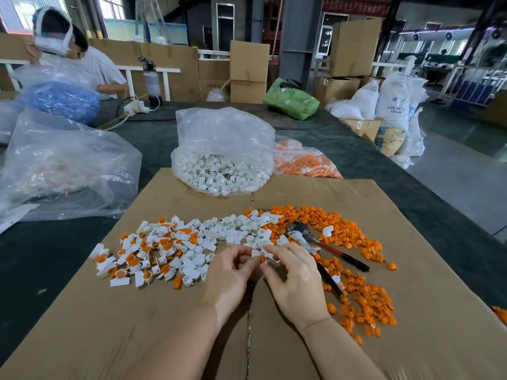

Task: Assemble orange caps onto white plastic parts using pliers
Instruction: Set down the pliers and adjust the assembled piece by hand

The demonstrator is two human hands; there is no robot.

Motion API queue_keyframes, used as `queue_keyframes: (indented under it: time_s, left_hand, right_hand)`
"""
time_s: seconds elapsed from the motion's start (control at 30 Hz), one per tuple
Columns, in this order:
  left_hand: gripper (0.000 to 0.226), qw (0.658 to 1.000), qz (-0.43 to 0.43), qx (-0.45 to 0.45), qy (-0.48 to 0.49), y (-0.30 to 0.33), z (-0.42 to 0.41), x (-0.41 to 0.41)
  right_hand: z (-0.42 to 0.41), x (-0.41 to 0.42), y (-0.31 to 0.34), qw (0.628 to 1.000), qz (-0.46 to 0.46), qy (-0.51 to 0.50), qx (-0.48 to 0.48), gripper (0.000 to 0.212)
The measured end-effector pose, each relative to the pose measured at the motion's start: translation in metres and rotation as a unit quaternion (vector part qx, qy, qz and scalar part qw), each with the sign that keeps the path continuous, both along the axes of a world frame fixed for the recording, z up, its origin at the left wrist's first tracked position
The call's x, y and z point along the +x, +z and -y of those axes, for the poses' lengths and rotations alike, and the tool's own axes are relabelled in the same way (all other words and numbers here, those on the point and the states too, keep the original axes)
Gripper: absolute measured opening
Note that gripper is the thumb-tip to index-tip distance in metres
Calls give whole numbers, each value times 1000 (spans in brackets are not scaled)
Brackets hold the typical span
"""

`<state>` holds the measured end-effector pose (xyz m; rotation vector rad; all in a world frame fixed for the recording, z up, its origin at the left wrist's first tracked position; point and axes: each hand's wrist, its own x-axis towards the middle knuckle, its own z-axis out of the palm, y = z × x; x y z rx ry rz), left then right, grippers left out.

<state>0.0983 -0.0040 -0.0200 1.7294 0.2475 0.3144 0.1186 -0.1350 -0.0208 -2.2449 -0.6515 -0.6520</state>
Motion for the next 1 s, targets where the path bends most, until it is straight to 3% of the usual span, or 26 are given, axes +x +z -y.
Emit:
queue_keyframes:
  time_s: [0.13, 0.27, 0.4, 0.57, 0.7, 0.83, 0.9, 1.0]
  left_hand:
    - [7, 1000, -7, -8, 9, -1, 0, 3]
    - [7, 1000, -23, -8, 13, -3, -1, 7]
    - [6, 1000, -26, -10, 14, -2, 0, 9]
    - [7, 999, -35, -8, 24, 1, 1, 10]
    - [12, 996, -49, -70, 26, 7, 2, 13]
    - [10, 982, -39, -182, 44, 22, 3, 14]
    - [8, 973, -29, -224, 45, 29, 4, 15]
    - [6, 968, -39, -242, 48, 34, 0, 18]
  right_hand:
    - [10, 9, 7, 993, 8, -112, -32, 27]
    - [26, 26, 20, 931, -162, -267, -190, 47]
    - [36, 40, 27, 871, -335, -260, -246, 57]
    - [36, 42, 32, 871, -309, -263, -278, 48]
    - [33, 39, 41, 894, -262, -251, -263, 47]
    - [28, 31, 56, 928, -295, -159, -164, 28]
    - [24, 27, 62, 923, -361, -87, -103, 24]
    - [18, 18, 68, 883, -469, 13, -3, 16]
